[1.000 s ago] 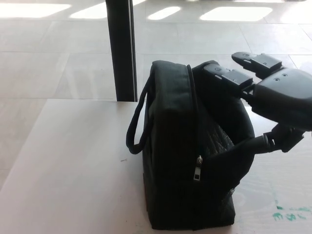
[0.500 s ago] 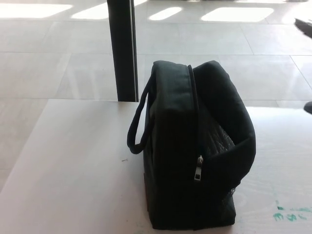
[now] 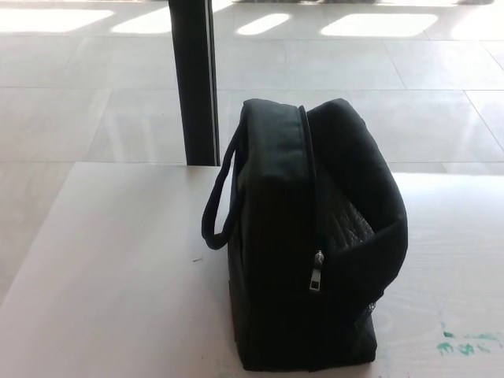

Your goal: The robot uses its right hand to pick up the cube kept on the middle of the desk and put it inside the bag next to it

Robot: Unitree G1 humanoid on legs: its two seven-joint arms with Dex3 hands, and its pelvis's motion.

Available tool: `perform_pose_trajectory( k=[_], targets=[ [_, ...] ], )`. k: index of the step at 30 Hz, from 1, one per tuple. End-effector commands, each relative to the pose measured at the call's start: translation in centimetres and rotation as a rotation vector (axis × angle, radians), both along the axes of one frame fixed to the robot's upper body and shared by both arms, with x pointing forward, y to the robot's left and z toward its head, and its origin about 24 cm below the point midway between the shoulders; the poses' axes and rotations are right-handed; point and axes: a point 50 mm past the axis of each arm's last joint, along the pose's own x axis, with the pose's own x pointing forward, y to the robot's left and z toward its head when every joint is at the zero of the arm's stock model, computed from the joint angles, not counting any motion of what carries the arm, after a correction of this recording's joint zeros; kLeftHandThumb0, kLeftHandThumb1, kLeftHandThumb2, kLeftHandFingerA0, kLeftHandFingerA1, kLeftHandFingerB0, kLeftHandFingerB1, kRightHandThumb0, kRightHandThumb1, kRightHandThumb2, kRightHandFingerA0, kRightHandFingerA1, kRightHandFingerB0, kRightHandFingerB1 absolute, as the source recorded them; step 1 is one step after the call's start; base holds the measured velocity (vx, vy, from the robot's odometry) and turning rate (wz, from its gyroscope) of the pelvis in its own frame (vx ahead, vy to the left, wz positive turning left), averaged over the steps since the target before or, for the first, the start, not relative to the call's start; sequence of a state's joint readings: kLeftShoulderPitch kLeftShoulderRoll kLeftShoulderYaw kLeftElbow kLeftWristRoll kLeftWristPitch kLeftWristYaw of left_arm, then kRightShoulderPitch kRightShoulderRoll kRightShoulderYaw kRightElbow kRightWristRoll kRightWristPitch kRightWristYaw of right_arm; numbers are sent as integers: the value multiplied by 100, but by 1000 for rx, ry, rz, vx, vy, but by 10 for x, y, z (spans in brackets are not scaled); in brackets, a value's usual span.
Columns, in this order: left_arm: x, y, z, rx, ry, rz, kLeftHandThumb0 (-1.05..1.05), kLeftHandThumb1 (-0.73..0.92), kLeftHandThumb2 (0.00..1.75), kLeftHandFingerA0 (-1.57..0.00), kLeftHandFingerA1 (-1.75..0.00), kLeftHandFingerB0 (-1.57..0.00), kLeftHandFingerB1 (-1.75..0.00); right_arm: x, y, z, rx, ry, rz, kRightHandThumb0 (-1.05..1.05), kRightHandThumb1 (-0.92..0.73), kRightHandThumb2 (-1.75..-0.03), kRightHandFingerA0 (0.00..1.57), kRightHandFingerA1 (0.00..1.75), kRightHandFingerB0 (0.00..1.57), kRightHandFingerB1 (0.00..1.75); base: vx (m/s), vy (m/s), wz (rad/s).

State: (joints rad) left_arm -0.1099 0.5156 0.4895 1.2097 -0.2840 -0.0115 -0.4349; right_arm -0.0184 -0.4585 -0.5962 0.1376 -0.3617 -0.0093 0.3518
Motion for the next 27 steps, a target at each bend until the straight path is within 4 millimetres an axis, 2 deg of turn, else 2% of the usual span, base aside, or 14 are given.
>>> perform_pose_trajectory(
  k=[1,4,5,10,12,13,14,17,18,20,21,23,24,27],
  targets=[
    [-2,7,5,19,-5,16,-105,53,90,-43,-150,-42,-145,-55,-25,-74,208,-6,-372,-64,-69,-63,0,36,4,52,0,0,0],
    [-2,6,5,20,-3,15,-105,53,88,-41,-151,-40,-146,-61,-26,-83,285,-5,-417,-64,-70,-61,0,33,6,53,0,0,0],
    [-3,6,5,11,-9,24,-105,55,88,-37,-150,-34,-144,-69,-25,-92,330,21,-437,-63,-73,-62,0,44,6,53,0,0,0],
    [-2,9,7,24,-8,22,-105,53,90,-41,-149,-32,-145,-74,-23,-114,434,43,-505,-62,-76,-63,0,52,8,54,0,0,0],
    [-3,9,7,21,-8,21,-105,51,89,-41,-151,-39,-146,-78,-21,-123,470,81,-527,-63,-80,-64,0,49,4,54,0,0,0],
    [-5,8,6,24,0,20,-105,54,90,-41,-149,-36,-142,-81,-21,-134,528,113,-544,-69,-81,-65,0,59,1,62,0,0,0],
    [-6,9,6,27,3,26,-105,54,90,-41,-149,-36,-142,-81,-22,-142,550,144,-558,-69,-81,-65,0,59,1,62,0,0,0],
    [-6,9,6,23,-1,28,-105,52,92,-41,-150,-35,-144,-84,-21,-150,592,158,-580,-68,-81,-69,0,67,1,63,0,0,0],
    [-7,9,6,22,-1,28,-105,51,92,-42,-151,-36,-144,-85,-20,-152,627,149,-581,-64,-79,-64,0,60,1,62,0,0,0],
    [-8,9,5,18,0,28,-105,51,92,-42,-151,-36,-144,-86,-20,-154,668,135,-577,-64,-79,-64,0,60,1,62,0,0,0],
    [-9,9,5,22,5,21,-105,50,91,-42,-149,-41,-144,-87,-20,-155,688,126,-570,-37,-60,-111,3,57,0,55,0,0,0],
    [-11,7,3,20,13,13,-105,49,90,-42,-148,-40,-143,-87,-19,-155,689,126,-555,-38,-59,-111,3,57,0,55,0,0,0],
    [-11,8,3,26,26,11,-105,51,90,-41,-149,-33,-142,-87,-18,-155,687,137,-559,-38,-58,-110,2,57,0,54,0,0,0],
    [-11,9,4,48,45,4,-105,50,90,-43,-147,-36,-139,-85,-16,-157,757,122,-530,-37,-63,-112,2,56,0,55,0,0,0]
  ],
)
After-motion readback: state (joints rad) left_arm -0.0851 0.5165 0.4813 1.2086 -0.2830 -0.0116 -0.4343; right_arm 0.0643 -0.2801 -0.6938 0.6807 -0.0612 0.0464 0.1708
